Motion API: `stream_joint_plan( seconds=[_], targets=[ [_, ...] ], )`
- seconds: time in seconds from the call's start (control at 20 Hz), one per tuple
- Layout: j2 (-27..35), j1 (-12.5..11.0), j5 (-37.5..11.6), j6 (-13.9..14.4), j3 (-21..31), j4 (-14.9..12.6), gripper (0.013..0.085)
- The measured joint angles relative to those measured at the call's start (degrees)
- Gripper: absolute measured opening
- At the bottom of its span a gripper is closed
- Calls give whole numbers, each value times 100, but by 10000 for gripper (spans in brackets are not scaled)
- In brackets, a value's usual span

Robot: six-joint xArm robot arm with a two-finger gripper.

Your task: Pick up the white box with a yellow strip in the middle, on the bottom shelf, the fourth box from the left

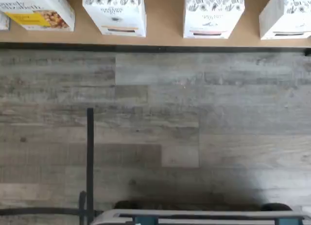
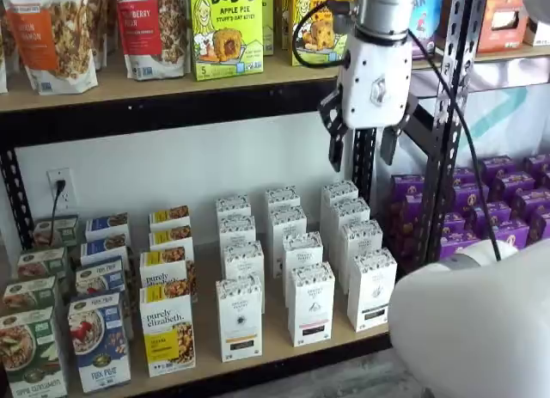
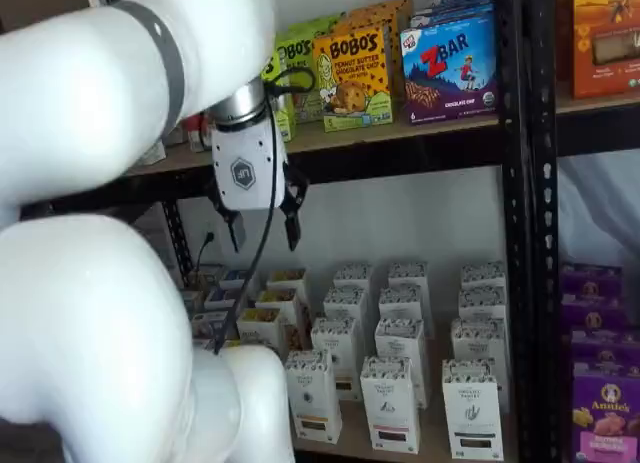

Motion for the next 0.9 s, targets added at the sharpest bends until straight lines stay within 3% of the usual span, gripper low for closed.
stream_joint_plan(
  seconds=[0.45,0.9],
  targets=[
    [270,294,-906,258,538,7,850],
    [836,596,-2422,507,1081,-10,850]
  ],
)
